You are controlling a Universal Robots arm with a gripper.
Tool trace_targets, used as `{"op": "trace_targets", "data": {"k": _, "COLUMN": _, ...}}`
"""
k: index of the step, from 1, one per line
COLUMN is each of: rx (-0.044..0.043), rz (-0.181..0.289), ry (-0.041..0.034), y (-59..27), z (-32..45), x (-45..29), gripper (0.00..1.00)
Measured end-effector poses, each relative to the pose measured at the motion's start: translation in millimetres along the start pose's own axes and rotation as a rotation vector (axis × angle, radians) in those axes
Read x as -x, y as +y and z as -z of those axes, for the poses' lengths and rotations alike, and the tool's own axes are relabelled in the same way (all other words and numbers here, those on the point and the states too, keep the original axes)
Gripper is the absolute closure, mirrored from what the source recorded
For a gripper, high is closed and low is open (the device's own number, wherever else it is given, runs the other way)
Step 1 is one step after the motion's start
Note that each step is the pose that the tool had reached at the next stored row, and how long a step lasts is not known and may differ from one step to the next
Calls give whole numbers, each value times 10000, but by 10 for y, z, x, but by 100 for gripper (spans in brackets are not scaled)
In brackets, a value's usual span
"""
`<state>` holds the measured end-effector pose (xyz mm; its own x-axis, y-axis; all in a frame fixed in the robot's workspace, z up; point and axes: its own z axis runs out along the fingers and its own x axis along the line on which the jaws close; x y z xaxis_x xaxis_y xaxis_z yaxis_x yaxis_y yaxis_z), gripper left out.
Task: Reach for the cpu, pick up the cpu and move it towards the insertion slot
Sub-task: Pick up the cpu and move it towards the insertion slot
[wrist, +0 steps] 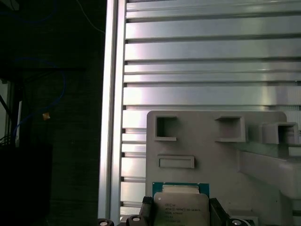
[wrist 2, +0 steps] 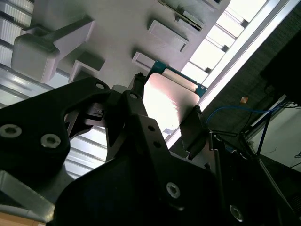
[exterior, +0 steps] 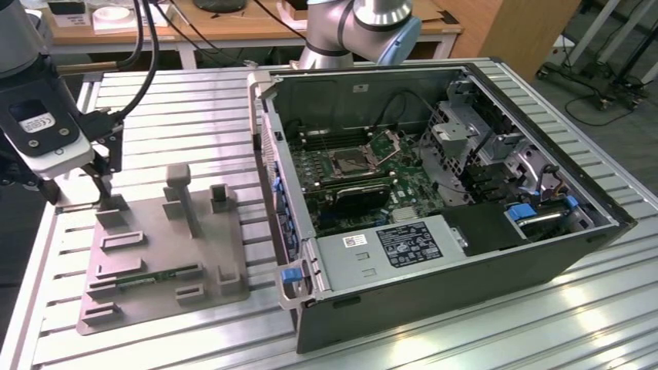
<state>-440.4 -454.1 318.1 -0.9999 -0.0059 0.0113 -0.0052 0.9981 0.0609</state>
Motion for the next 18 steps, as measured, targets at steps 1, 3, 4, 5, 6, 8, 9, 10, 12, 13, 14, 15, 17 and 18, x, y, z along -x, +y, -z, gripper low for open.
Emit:
{"op": "trace_targets", "data": {"k": 1, "rx": 0, "rz": 0, "ry": 0, "y": 0, "z": 2, "x": 0, "gripper": 45}}
{"op": "trace_targets", "data": {"k": 3, "rx": 1, "rz": 1, "ry": -1, "y": 0, "z": 6, "x": 0, "gripper": 45}}
{"op": "trace_targets", "data": {"k": 4, "rx": 0, "rz": 1, "ry": 0, "y": 1, "z": 9, "x": 1, "gripper": 45}}
{"op": "trace_targets", "data": {"k": 5, "rx": 0, "rz": 0, "ry": 0, "y": 1, "z": 12, "x": 1, "gripper": 45}}
{"op": "trace_targets", "data": {"k": 6, "rx": 0, "rz": 1, "ry": 0, "y": 1, "z": 14, "x": 1, "gripper": 45}}
{"op": "trace_targets", "data": {"k": 8, "rx": -1, "rz": 1, "ry": 0, "y": 1, "z": 20, "x": 1, "gripper": 45}}
{"op": "trace_targets", "data": {"k": 9, "rx": 0, "rz": 1, "ry": -1, "y": 1, "z": 23, "x": 1, "gripper": 45}}
{"op": "trace_targets", "data": {"k": 10, "rx": 0, "rz": 1, "ry": -1, "y": 2, "z": 25, "x": 1, "gripper": 45}}
{"op": "trace_targets", "data": {"k": 12, "rx": 0, "rz": 0, "ry": 0, "y": 2, "z": 30, "x": 1, "gripper": 45}}
{"op": "trace_targets", "data": {"k": 13, "rx": 0, "rz": 0, "ry": -1, "y": 2, "z": 32, "x": 1, "gripper": 45}}
{"op": "trace_targets", "data": {"k": 14, "rx": 0, "rz": 1, "ry": -1, "y": 2, "z": 34, "x": 1, "gripper": 45}}
{"op": "trace_targets", "data": {"k": 15, "rx": 1, "rz": 0, "ry": -1, "y": 2, "z": 36, "x": 1, "gripper": 45}}
{"op": "trace_targets", "data": {"k": 17, "rx": 0, "rz": 0, "ry": 0, "y": 3, "z": 41, "x": 1, "gripper": 45}}
{"op": "trace_targets", "data": {"k": 18, "rx": 0, "rz": 0, "ry": 0, "y": 3, "z": 44, "x": 1, "gripper": 45}}
